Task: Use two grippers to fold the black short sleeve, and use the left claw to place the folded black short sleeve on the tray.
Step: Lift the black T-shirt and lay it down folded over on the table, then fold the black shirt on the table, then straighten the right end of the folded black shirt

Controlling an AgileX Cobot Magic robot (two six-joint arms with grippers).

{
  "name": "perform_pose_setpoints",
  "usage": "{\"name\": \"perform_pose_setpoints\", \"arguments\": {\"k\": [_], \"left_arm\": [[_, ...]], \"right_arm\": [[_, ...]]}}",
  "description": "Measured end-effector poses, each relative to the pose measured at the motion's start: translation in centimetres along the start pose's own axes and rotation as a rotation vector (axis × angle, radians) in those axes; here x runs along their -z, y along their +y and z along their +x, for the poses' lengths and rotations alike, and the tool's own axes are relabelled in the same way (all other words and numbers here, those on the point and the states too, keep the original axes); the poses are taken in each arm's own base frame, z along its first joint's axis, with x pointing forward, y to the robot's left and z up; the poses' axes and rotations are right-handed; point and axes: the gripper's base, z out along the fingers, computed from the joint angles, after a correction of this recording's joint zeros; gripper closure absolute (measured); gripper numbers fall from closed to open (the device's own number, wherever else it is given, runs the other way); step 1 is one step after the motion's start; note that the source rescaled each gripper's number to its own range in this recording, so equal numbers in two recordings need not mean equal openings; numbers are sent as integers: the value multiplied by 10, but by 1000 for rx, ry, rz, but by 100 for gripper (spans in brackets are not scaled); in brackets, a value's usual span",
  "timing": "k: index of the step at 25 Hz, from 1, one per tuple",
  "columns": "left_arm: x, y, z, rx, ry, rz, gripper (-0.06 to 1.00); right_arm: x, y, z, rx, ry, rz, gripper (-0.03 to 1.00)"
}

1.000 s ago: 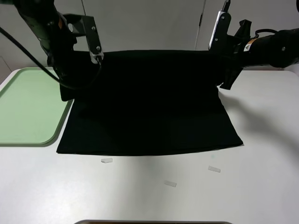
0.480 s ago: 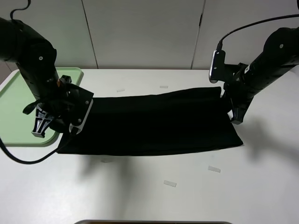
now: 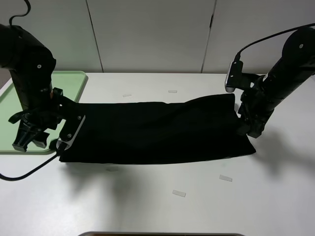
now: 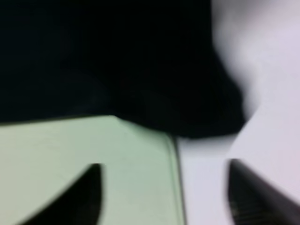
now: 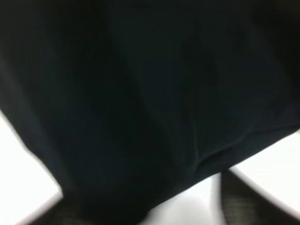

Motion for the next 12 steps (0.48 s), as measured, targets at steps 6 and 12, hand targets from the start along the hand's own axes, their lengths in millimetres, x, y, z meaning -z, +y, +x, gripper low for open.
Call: {"name": "perform_pose_setpoints", "arguments": {"k": [6, 12], "left_arm": [[0, -1, 1, 55, 10, 16, 13], [20, -4, 9, 93, -14, -53, 10]], "right_arm": [[1, 8, 4, -109, 46, -87, -1], [3, 14, 14, -207, 163, -145, -3]]}}
